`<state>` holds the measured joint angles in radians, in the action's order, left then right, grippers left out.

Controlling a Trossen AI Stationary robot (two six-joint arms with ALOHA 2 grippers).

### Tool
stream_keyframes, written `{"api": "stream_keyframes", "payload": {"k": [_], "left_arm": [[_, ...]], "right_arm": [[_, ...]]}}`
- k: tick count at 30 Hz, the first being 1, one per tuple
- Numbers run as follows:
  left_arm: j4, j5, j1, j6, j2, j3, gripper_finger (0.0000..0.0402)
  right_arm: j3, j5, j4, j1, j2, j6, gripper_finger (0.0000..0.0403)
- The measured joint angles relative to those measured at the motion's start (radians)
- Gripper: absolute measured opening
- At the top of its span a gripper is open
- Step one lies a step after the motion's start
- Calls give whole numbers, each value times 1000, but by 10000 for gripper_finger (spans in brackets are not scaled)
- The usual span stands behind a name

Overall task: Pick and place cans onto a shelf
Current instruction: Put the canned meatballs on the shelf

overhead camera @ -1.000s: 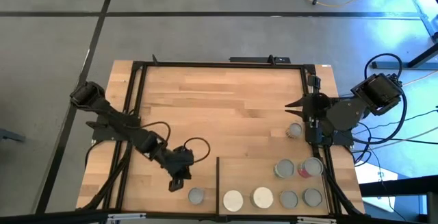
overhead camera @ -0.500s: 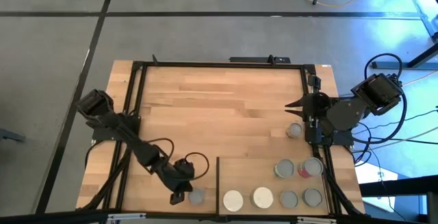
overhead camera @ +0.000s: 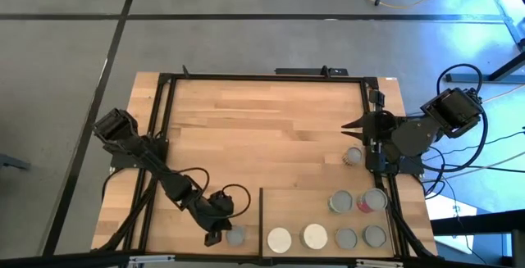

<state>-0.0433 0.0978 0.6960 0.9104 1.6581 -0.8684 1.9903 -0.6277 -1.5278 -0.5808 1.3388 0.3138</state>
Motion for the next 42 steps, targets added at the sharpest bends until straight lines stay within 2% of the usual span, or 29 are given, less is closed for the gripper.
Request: {"api": "stream_keyframes", "payload": {"k": [8,17,24,42], "left_arm": [[8,25,5,4,0,0,39],[69,29,10,27,0,-3,39],[57,19,10,64,9,-2,39],[16,-159,-12,237,-10,-1,38]], "right_arm": [[0,0,2,0,0,49,59],[0,0,1,0,0,49,59],[0,0,1,0,0,49,59],[0,0,5,0,0,49,59]]}}
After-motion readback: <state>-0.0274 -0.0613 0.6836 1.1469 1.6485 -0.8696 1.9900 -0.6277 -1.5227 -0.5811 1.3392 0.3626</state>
